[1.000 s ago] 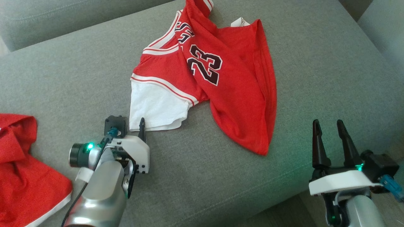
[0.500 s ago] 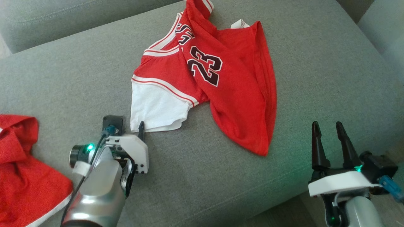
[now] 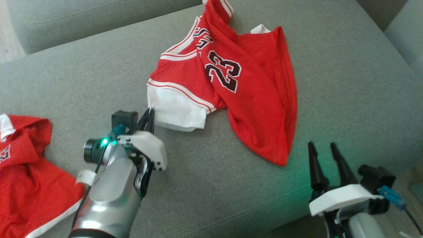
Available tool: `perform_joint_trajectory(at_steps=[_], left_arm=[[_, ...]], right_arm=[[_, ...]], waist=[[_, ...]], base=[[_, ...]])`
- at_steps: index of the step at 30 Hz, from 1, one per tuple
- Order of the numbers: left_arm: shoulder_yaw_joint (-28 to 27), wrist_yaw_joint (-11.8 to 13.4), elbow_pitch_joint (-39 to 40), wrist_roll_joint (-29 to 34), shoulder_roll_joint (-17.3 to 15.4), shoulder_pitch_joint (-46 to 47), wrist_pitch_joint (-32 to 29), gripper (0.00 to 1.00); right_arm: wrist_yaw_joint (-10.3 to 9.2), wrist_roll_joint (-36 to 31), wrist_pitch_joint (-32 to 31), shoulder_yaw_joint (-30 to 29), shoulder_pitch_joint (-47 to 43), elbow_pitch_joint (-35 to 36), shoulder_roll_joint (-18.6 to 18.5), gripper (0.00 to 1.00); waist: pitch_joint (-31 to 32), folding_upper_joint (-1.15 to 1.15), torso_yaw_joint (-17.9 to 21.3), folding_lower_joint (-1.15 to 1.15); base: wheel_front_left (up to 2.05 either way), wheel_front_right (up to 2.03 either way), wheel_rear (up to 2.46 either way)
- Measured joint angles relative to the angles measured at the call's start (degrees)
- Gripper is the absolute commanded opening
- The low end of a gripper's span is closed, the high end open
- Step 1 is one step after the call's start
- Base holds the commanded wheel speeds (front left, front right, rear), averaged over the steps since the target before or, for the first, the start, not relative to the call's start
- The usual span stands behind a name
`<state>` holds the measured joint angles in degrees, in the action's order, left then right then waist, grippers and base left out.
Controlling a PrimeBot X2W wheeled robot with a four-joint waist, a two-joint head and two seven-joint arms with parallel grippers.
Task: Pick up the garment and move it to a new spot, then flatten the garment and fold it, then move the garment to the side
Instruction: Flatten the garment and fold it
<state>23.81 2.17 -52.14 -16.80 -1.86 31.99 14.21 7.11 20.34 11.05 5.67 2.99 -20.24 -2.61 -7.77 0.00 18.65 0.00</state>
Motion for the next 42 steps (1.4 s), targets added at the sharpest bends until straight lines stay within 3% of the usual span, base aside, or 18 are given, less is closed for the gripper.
perform_joint_trajectory(at_steps=[9, 18, 31, 32, 33, 42], left_arm=[[-3.4, 3.4, 19.5, 2.8, -0.6, -5.2, 0.1, 0.0], [-6.5, 3.9, 24.8, 4.3, -1.0, -8.4, 0.1, 0.0], [-8.4, 3.3, 26.0, 5.8, -0.9, -8.7, 0.1, 0.0], [-8.5, 3.3, 26.0, 6.1, -0.9, -8.9, 0.1, 0.0], [-8.7, 3.3, 26.0, 6.2, -0.9, -9.1, 0.1, 0.0], [-12.3, 3.1, 26.2, 5.5, -0.7, -9.5, 0.1, 0.0]], right_arm=[[0.0, 12.0, -3.2, 5.0, 1.4, -9.1, 0.0, 1.0], [0.0, 17.7, -3.1, 8.9, 5.9, -15.4, 0.0, 1.0], [0.0, 22.2, -0.9, 12.6, 9.8, -22.1, -0.2, 1.0], [0.0, 22.6, -0.9, 13.0, 10.1, -22.5, -0.3, 0.81], [0.0, 22.8, -0.9, 13.6, 10.5, -22.9, -0.5, 0.02], [0.0, 23.9, -0.3, 14.8, 10.9, -22.8, -0.8, 0.0]], waist=[[-0.6, 0.0, -2.3, 0.0], [-1.2, 0.0, -3.5, 0.0], [-1.7, 0.0, -3.9, 0.0], [-1.7, 0.0, -3.9, 0.0], [-1.7, 0.0, -3.9, 0.0], [-0.5, 0.0, -4.2, 0.0]], base=[[0.0, 0.0, 0.0], [0.0, 0.0, 0.0], [0.0, 0.0, 0.0], [0.0, 0.0, 0.0], [0.0, 0.0, 0.0], [0.0, 0.0, 0.0]])
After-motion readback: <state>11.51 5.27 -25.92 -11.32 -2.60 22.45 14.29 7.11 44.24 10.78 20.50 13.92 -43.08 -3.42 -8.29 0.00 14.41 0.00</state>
